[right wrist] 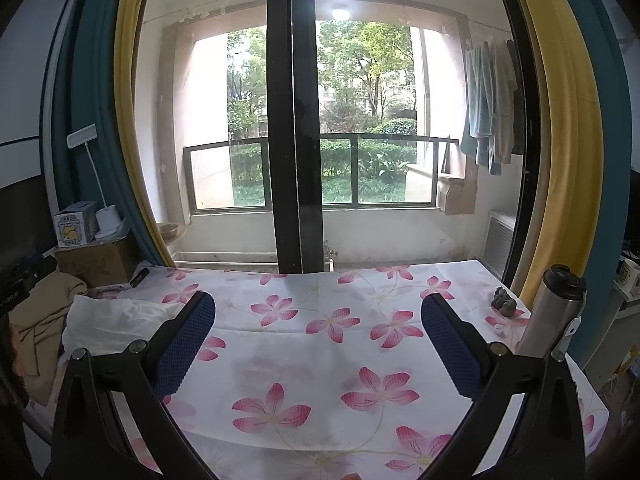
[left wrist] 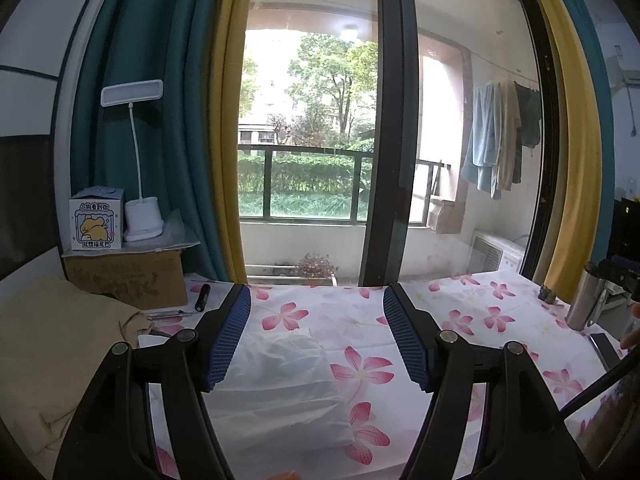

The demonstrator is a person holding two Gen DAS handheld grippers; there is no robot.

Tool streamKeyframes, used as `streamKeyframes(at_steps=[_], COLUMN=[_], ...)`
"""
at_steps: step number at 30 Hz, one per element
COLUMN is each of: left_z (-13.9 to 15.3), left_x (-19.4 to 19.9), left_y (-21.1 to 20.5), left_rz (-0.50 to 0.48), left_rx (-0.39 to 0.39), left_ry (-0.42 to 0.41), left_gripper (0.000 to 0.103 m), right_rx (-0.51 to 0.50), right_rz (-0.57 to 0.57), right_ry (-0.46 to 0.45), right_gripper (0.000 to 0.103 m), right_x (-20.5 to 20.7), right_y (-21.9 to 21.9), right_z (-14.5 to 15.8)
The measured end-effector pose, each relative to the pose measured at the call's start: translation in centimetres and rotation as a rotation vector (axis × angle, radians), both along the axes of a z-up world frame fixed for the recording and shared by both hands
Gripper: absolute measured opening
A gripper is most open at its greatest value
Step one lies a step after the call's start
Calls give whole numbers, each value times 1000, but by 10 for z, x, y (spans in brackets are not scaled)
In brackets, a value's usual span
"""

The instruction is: Fold large clothes

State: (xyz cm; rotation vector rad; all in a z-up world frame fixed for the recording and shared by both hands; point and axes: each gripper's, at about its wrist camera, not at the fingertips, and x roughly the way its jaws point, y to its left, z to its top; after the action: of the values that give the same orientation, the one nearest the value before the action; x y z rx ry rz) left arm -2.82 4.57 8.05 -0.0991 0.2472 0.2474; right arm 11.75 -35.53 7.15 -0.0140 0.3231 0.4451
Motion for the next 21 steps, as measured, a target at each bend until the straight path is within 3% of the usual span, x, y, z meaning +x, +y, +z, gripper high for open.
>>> streamKeyframes(at_steps=[21], left_z=[0], left_x=[1], left_y=[-6], left_rz=[-20], left_rx=[18], left_ry=[-5], left_gripper=[72], right_rx=[-1], right_rz=[-2], right_ry=[2], right_gripper=[102], right_x=[0], right_y=[-1], right_z=[0])
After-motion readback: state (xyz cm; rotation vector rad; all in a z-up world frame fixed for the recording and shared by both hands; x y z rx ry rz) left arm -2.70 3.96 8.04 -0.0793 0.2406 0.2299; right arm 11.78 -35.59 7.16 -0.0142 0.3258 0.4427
